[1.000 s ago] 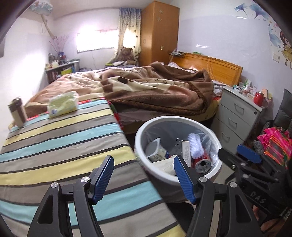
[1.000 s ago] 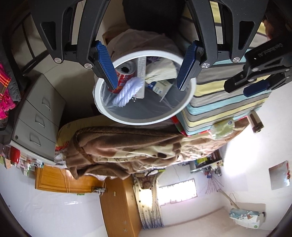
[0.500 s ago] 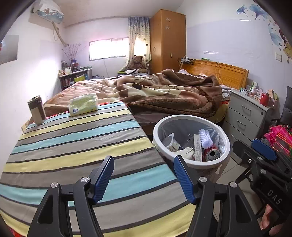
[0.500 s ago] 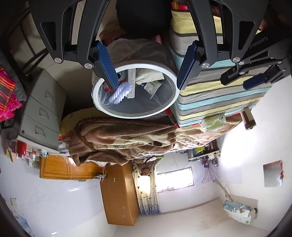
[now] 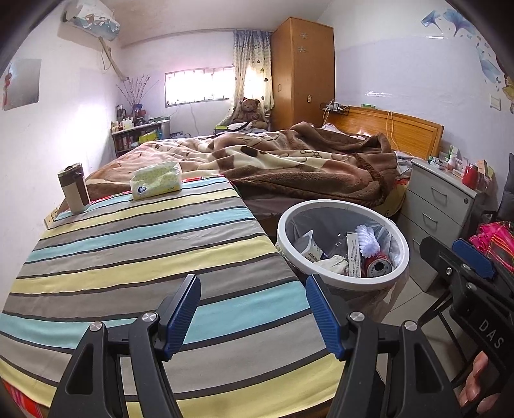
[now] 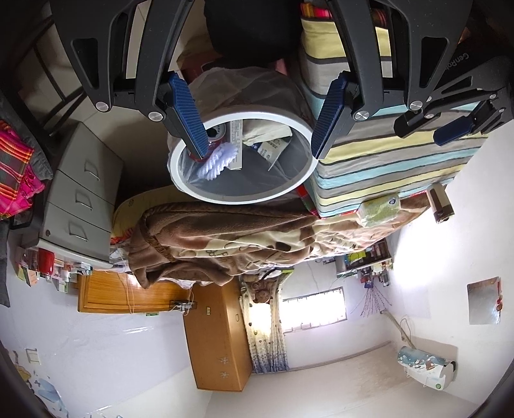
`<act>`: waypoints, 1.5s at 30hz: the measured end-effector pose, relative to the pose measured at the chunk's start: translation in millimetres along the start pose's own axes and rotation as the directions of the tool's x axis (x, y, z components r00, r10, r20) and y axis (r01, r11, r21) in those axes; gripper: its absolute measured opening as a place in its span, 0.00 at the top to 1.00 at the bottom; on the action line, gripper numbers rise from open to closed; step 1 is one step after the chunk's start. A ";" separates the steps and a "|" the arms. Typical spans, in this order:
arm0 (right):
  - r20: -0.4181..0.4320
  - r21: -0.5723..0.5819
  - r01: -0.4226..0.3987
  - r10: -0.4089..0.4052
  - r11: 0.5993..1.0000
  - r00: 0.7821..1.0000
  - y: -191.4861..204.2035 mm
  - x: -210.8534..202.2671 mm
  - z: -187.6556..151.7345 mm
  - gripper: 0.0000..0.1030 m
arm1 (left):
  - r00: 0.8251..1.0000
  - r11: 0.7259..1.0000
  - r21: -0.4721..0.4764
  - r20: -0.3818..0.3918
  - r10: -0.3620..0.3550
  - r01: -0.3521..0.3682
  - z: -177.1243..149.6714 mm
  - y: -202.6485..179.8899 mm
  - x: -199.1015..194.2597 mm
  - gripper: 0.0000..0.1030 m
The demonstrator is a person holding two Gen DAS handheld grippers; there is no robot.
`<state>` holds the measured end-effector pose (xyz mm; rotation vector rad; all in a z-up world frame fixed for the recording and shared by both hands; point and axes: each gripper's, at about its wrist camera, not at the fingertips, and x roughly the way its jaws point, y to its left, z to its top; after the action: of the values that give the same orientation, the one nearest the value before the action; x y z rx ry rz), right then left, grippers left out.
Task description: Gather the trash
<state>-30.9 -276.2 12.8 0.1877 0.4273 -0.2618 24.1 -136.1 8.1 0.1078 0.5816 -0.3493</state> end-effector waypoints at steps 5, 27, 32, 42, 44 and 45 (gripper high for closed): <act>-0.007 -0.002 -0.003 0.003 1.000 1.000 0.6 0.1 0.1 0.34 | 1.000 1.000 -0.002 0.002 0.000 0.000 -0.5 -0.2 -0.9 0.34; -0.011 -0.004 -0.003 0.003 1.000 1.000 2.9 -2.0 -0.9 0.34 | 1.000 1.000 -0.008 0.002 0.005 -0.005 -0.2 3.6 -4.3 0.34; -0.012 -0.003 -0.004 0.003 1.000 1.000 3.3 -1.7 -1.3 0.34 | 1.000 1.000 -0.011 0.001 0.006 -0.006 -0.4 4.9 -4.4 0.34; -0.014 -0.004 -0.004 0.004 1.000 1.000 3.5 -1.6 -1.1 0.34 | 1.000 1.000 -0.011 0.003 0.006 -0.006 -0.6 5.7 -4.8 0.34; -0.016 -0.005 -0.003 0.003 1.000 1.000 4.5 -0.9 -1.7 0.34 | 1.000 1.000 -0.013 0.003 0.007 -0.007 -0.8 5.7 -4.8 0.34; -0.015 -0.005 -0.005 0.005 1.000 1.000 4.6 -0.8 -1.7 0.34 | 1.000 1.000 -0.013 0.004 0.007 -0.007 -0.9 5.9 -5.1 0.34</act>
<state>-30.9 -271.2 12.2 0.1857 0.4424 -0.2549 21.7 -128.9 10.2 0.0971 0.5795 -0.3389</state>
